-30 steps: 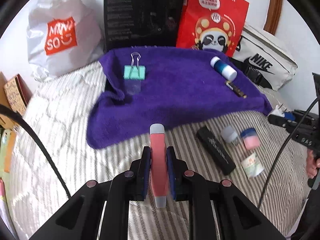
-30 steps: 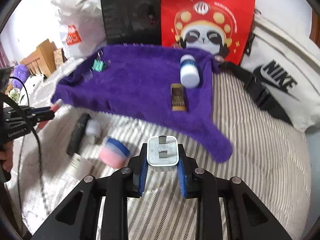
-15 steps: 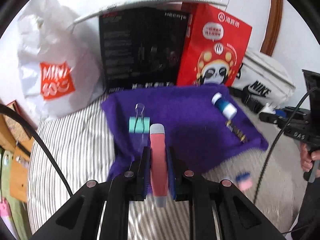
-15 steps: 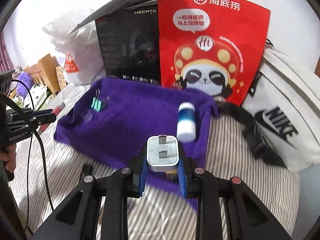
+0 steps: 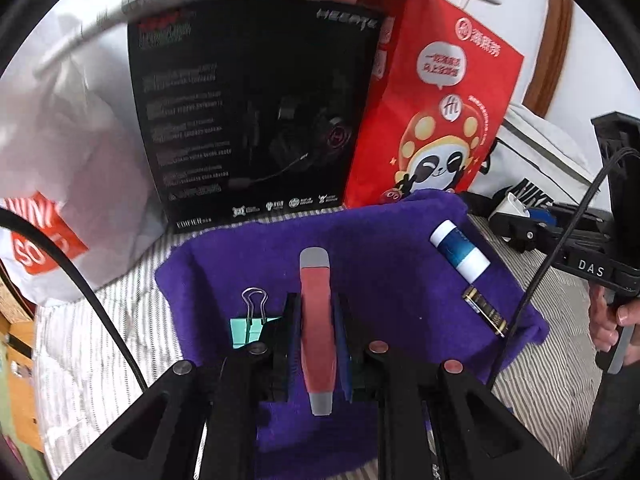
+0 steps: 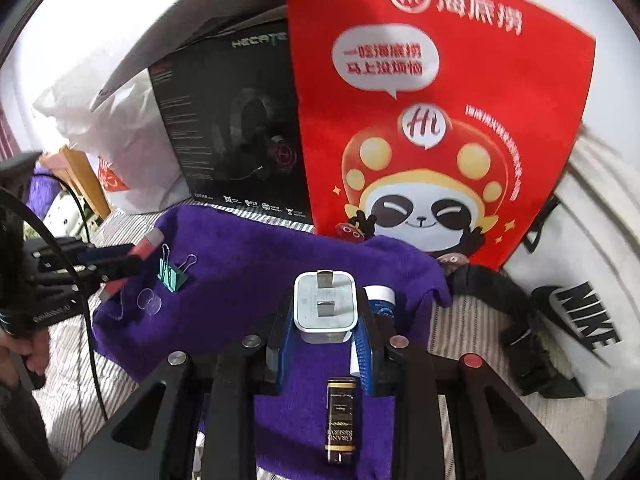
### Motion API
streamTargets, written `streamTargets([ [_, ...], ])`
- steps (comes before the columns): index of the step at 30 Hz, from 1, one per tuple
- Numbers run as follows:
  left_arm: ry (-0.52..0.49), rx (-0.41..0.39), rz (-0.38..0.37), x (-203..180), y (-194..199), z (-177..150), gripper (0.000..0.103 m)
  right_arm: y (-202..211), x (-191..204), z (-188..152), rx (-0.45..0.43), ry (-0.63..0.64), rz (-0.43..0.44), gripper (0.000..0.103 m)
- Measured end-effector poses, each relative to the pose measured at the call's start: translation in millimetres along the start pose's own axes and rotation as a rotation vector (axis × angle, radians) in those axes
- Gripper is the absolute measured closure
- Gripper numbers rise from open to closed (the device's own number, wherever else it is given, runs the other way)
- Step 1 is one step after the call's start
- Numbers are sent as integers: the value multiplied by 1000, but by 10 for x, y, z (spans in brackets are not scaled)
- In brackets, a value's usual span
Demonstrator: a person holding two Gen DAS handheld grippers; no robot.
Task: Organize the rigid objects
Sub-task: 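Carry pink tube over towel with left gripper while right gripper carries white plug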
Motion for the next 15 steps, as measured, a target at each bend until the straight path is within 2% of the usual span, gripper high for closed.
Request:
streamTargets([
  [11,4,39,-1,128,-204,-79,87,-460,-95,-146,97,37,0,77],
  [15,-1,35,-28,99,-216,-60,87,-561,-46,-159,115,47,10,77],
])
Point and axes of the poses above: each gripper's, at about its wrist camera, not at the fingertips, and y roughly against the way its jaws point, x to its left, z to its top, the point moved 3 cm from there along -y, roughly the way its jaws point, and after that the axes turned 9 degrees about -y, right-handed, at the moved point
